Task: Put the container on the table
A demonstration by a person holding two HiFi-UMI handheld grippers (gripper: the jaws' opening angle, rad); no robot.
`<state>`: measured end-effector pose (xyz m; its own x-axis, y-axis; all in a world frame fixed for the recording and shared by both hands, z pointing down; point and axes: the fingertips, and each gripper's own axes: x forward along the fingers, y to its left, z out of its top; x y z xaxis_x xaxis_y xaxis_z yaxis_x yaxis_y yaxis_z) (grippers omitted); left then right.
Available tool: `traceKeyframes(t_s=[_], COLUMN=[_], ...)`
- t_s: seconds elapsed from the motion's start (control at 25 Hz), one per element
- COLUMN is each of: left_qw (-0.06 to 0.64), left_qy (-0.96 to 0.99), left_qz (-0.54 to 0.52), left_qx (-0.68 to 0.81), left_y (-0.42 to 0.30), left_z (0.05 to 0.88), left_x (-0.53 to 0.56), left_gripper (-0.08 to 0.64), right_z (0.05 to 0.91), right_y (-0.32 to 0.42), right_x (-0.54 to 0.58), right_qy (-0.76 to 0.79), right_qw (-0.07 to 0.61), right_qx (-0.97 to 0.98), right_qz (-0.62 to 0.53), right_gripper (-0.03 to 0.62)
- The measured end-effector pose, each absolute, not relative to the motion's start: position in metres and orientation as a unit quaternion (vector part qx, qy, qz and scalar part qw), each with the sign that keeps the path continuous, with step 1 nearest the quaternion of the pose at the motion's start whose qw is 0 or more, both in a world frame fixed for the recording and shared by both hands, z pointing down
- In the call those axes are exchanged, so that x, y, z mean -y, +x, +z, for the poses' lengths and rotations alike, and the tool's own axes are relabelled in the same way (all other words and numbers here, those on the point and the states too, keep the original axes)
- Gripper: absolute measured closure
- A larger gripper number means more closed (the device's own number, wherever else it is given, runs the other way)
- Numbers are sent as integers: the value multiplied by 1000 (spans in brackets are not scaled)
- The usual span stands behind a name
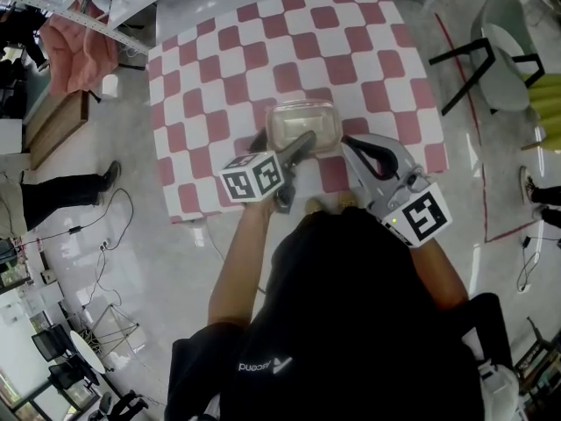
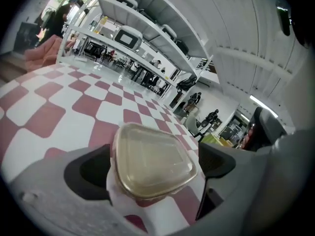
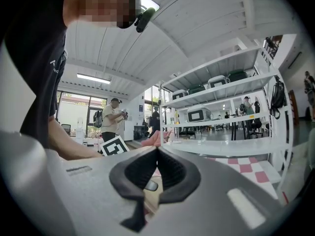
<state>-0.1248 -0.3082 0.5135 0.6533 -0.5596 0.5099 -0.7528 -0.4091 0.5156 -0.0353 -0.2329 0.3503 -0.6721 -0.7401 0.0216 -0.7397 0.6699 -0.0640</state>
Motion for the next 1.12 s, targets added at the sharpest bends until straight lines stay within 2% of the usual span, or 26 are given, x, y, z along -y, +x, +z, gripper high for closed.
traceKeyframes(t_s=[0.2,0.56,0.68,0.72,0.8,0.92,1.12], left_qw=[316,123,77,65,46,19,-14], left_qy=[838,899,911,912,913,914,922], left_qz=[140,29,12,8,-2,-21,-46], left_qx=[423,418,405,405,406,404,384], left_y=[-139,-139,-135,-135,-136,-136,-128], left_z=[504,403,373,366,354,338,319], left_x=[310,293,279,275,268,258,240], left_gripper=[15,46,151,212,395,529,549], right_z=[353,355,351,349,346,339,329], right_y=[-41,-46,-50,-51,-53,-55,-61], right_x=[235,235,233,232,231,228,223], right_qy=[-402,-389,-385,-383,-381,-376,-374], right_qw=[1,6,8,9,10,15,36], right_qx=[-915,-920,-923,-923,-924,-926,-927], right_qz=[-36,-34,-29,-27,-21,-14,-19], right_gripper=[589,589,589,589,589,589,589])
